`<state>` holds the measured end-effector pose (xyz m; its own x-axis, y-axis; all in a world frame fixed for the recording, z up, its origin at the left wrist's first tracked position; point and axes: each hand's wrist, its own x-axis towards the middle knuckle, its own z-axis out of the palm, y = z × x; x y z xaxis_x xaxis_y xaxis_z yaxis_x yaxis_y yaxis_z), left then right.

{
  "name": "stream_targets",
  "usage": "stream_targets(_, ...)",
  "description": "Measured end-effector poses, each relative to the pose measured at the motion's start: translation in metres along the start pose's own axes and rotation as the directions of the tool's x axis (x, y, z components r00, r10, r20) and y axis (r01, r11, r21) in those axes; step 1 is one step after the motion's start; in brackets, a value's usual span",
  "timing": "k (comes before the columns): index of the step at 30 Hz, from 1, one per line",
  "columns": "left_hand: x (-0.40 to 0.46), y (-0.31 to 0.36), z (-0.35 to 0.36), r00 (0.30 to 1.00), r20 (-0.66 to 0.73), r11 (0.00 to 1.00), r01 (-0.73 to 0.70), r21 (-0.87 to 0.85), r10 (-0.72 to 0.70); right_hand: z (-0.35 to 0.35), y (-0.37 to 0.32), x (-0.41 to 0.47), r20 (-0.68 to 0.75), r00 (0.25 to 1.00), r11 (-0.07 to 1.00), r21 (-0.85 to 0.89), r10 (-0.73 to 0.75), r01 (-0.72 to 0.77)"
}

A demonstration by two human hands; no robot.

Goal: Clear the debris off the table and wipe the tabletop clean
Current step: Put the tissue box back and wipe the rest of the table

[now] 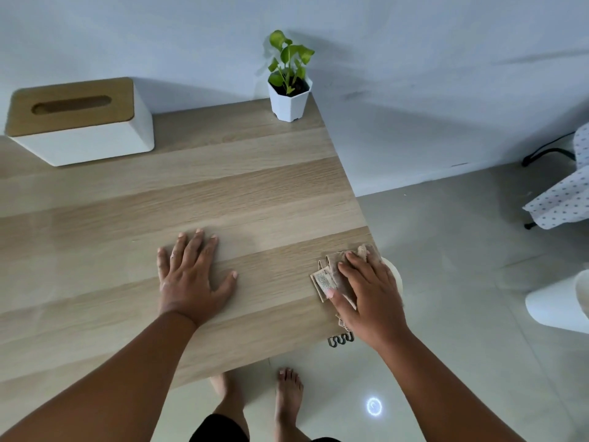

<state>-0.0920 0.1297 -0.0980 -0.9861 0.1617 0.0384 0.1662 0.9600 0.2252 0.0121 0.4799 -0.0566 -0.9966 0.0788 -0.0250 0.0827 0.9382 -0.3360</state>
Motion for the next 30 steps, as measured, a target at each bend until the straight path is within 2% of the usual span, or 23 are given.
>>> stream_targets(5, 0.000, 0.005, -0.009, 0.999, 0.038, 1.000, 0.001, -0.023, 0.000, 0.000, -0.015, 0.013, -0.023, 0.995, 0.995, 0.028, 0.092, -0.091)
stream_targets(12, 0.006, 0.008, -0.034, 0.989, 0.146, 0.999, -0.032, 0.024, 0.028, -0.004, -0.052, 0.029, -0.035, 0.995, 0.995, -0.008, 0.097, -0.098)
stream_targets(15, 0.017, -0.001, -0.046, 0.987, 0.137, 0.996, -0.085, 0.028, 0.080, -0.010, -0.076, 0.045, -0.002, 0.989, 0.975, 0.165, 0.150, -0.148)
stream_targets(18, 0.031, -0.021, -0.050, 0.983, 0.130, 0.990, -0.136, 0.029, 0.132, -0.013, -0.095, 0.060, -0.001, 0.976, 0.906, 0.373, 0.217, -0.201)
stream_targets(25, 0.080, -0.075, -0.051, 0.993, 0.069, 0.995, -0.100, 0.022, 0.099, 0.000, -0.127, 0.100, 0.038, 0.936, 0.775, 0.549, 0.350, -0.313)
stream_targets(30, 0.120, -0.098, -0.049, 0.997, 0.066, 0.999, -0.042, 0.005, 0.042, 0.009, -0.147, 0.135, 0.021, 0.913, 0.745, 0.571, 0.408, -0.346)
